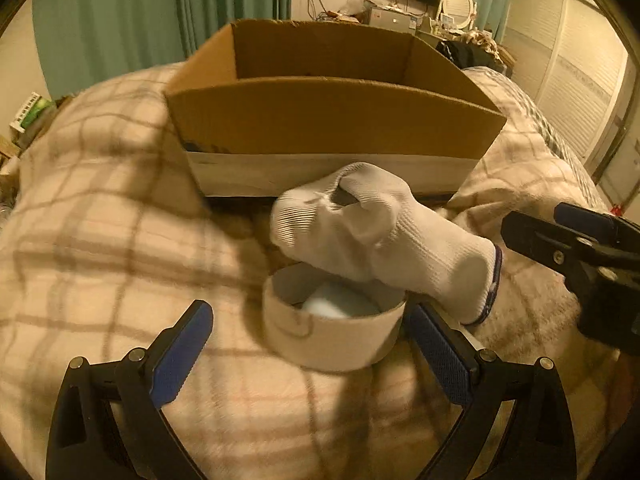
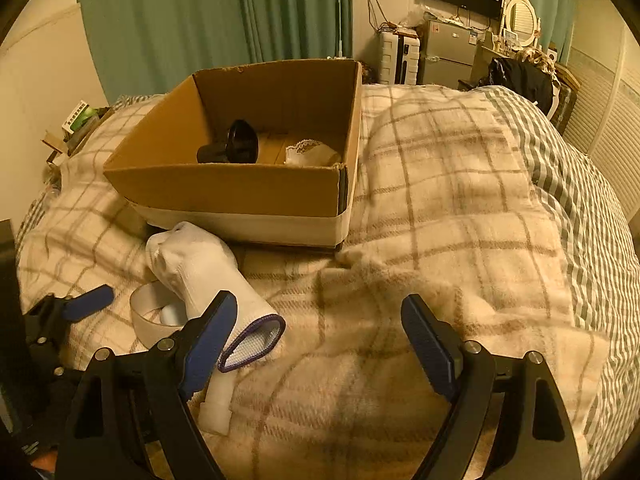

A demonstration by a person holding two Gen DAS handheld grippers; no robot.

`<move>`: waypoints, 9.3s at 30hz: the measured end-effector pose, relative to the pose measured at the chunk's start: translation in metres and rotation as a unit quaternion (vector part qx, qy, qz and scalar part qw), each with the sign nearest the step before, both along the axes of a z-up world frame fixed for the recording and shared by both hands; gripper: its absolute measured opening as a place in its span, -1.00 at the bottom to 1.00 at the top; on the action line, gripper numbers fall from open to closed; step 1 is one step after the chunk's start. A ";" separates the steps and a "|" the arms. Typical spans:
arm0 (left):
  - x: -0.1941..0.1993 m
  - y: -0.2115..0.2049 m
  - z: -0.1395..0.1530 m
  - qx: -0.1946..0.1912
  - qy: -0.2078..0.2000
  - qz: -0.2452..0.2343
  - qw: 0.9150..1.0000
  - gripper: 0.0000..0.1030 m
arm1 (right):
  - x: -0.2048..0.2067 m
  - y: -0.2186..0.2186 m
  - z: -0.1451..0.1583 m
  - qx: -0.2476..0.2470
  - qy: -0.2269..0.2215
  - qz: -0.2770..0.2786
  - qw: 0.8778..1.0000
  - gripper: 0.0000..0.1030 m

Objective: Organize objects
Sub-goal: 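Grasp the white tape roll with the left gripper while the right grasps the white sock, then carry the tape roll and sock over the box and release both, then grasp the white earbud case with the left gripper while the right grasps the white tube, then lower the earbud case and tube into the box and open both grippers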

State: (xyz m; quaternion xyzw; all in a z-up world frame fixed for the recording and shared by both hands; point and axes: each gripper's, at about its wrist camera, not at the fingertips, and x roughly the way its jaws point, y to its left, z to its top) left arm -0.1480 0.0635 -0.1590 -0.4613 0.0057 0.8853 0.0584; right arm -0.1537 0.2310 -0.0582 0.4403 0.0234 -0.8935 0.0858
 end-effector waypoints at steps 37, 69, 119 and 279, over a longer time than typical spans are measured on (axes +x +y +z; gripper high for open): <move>0.020 -0.109 0.054 0.017 0.067 0.116 0.991 0.57 | -0.048 -0.110 -0.058 0.066 -0.075 0.151 0.983 0.63; 0.045 -0.084 0.203 0.036 0.181 0.042 0.982 0.57 | 0.056 -0.043 0.159 0.037 0.161 0.095 0.982 -0.25; -0.069 -0.050 0.179 -0.016 0.172 0.005 0.985 0.87 | -0.071 -0.015 0.165 0.014 0.156 0.046 0.987 0.35; -0.167 -0.009 0.122 -0.068 0.105 -0.036 0.991 0.59 | -0.179 -0.032 0.095 -0.042 0.083 0.085 0.992 -0.22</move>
